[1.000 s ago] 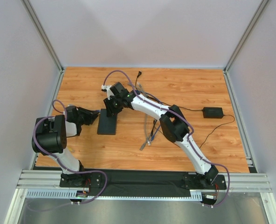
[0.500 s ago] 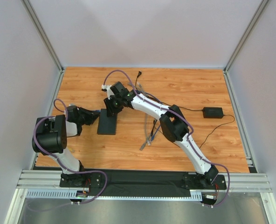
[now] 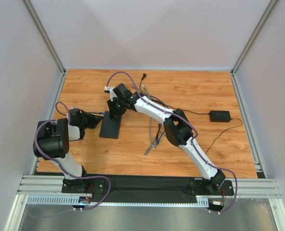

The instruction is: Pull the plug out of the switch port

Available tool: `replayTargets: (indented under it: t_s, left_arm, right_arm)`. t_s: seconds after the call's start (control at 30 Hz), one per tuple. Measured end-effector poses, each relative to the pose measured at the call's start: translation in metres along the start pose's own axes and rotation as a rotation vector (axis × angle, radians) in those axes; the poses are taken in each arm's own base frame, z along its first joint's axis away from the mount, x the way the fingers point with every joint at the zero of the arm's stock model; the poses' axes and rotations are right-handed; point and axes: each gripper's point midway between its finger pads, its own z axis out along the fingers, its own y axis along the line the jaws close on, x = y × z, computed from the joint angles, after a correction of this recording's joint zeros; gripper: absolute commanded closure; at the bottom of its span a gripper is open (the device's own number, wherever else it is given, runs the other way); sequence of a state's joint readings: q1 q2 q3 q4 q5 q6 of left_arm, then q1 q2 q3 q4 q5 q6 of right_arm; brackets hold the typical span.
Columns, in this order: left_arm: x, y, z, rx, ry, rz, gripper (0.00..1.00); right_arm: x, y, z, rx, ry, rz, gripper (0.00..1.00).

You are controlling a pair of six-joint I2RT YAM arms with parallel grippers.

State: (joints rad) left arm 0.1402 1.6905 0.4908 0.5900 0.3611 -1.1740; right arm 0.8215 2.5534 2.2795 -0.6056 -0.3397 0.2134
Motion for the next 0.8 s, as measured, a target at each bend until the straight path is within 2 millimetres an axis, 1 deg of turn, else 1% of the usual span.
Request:
replayTargets:
  t_s: [0.13,0.2,0.23,0.3,0.4,0.67,0.8]
  left_arm:
    - [0.0004,0.0,0.0,0.001,0.002,0.001,0.99]
    - [0.0006,0.0,-0.0001,0.002,0.002,0.001,0.89]
    - [0.0008,0.0006,-0.0003,0.002,0.002,0.002,0.78]
    - [0.0014,0.0036,-0.0008,-0.007,-0.001,0.0,0.71]
    - [0.002,0.0058,-0.0019,-0.017,-0.008,-0.008,0.67]
    - [-0.0006,0.0041,-0.0005,-0.028,-0.042,-0.034,0.69]
    - [0.002,0.0017,0.0026,-0.019,-0.038,-0.054,0.63]
  right_arm:
    - [0.0,0.0001,0.0009,0.001,0.002,0.01,0.76]
    - [-0.0002,0.0001,0.001,0.001,0.002,0.01,0.75]
    - [-0.0003,0.0002,0.0009,0.0,0.002,0.01,0.75]
    - [-0.0006,0.0004,0.0008,-0.001,0.002,0.01,0.75]
    - [-0.0007,0.0005,0.0008,-0.001,0.002,0.007,0.75]
    - [-0.0007,0.0003,0.0006,-0.002,0.003,-0.002,0.75]
    - [-0.0009,0.0,0.0003,-0.001,0.004,-0.005,0.75]
